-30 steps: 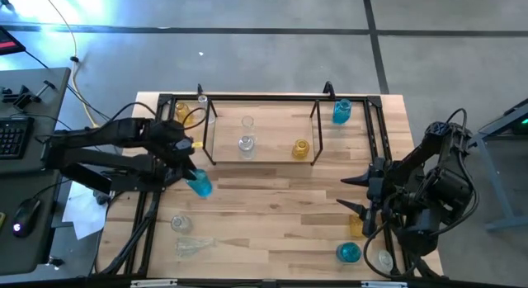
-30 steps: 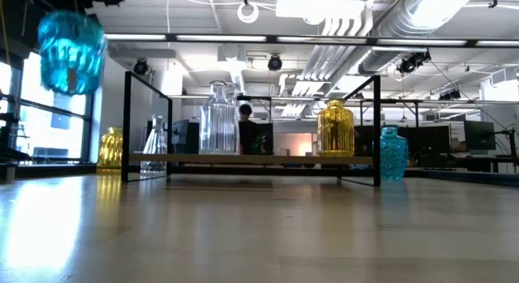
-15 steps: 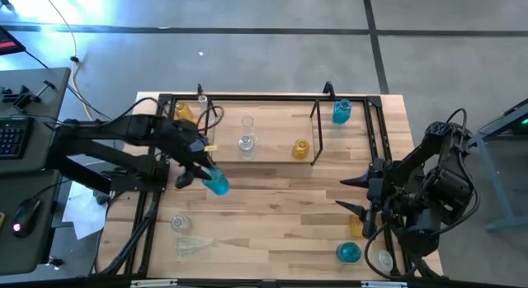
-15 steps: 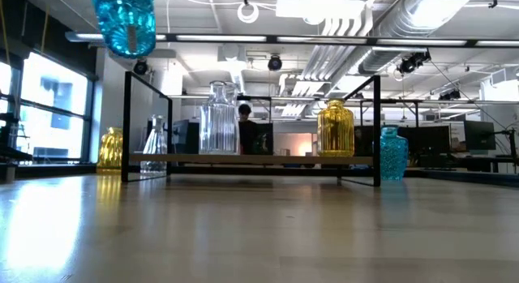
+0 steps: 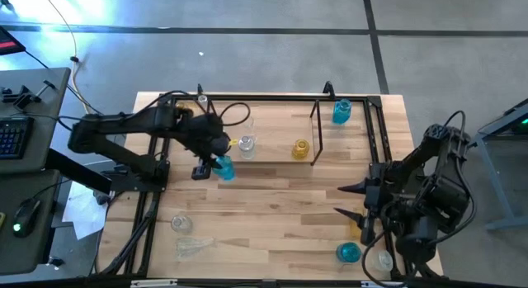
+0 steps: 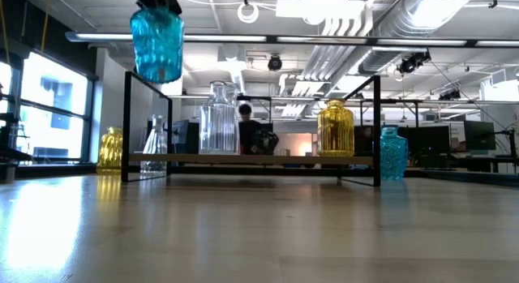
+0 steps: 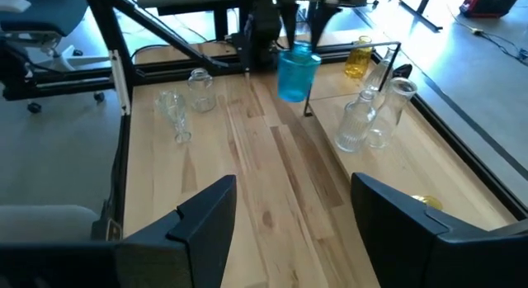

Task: Sort vases onto shelf
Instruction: Put the blue vase on the shelf

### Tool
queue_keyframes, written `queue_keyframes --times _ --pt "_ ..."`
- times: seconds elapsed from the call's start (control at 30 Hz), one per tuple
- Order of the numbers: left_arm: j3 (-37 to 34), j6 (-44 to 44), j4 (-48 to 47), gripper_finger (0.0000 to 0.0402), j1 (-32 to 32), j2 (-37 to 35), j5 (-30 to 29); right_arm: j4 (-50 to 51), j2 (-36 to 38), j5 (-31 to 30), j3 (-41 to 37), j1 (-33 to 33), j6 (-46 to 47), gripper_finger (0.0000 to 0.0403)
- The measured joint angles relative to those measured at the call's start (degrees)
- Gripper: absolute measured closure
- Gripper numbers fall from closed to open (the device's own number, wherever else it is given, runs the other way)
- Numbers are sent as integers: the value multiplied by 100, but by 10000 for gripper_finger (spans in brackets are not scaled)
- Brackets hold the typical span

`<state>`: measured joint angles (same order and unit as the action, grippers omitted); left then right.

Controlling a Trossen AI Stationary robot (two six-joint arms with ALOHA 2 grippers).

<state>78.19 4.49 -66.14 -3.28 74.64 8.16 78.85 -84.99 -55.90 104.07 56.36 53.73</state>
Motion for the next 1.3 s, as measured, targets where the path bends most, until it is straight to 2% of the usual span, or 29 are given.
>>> queue_keyframes --times 0.2,0.33,0.93,1.3 --pt "7 284 -236 265 -372 227 -54 -42 -15 -39 0 108 19 181" --pt "7 519 -18 265 -544 337 -54 -48 -15 -98 0 147 19 181" --pt "6 1219 -123 265 -1285 1057 -152 -50 -15 -103 0 147 19 181" --pt "0 1367 -13 265 -1563 1089 -155 -50 -15 -102 0 195 20 181"
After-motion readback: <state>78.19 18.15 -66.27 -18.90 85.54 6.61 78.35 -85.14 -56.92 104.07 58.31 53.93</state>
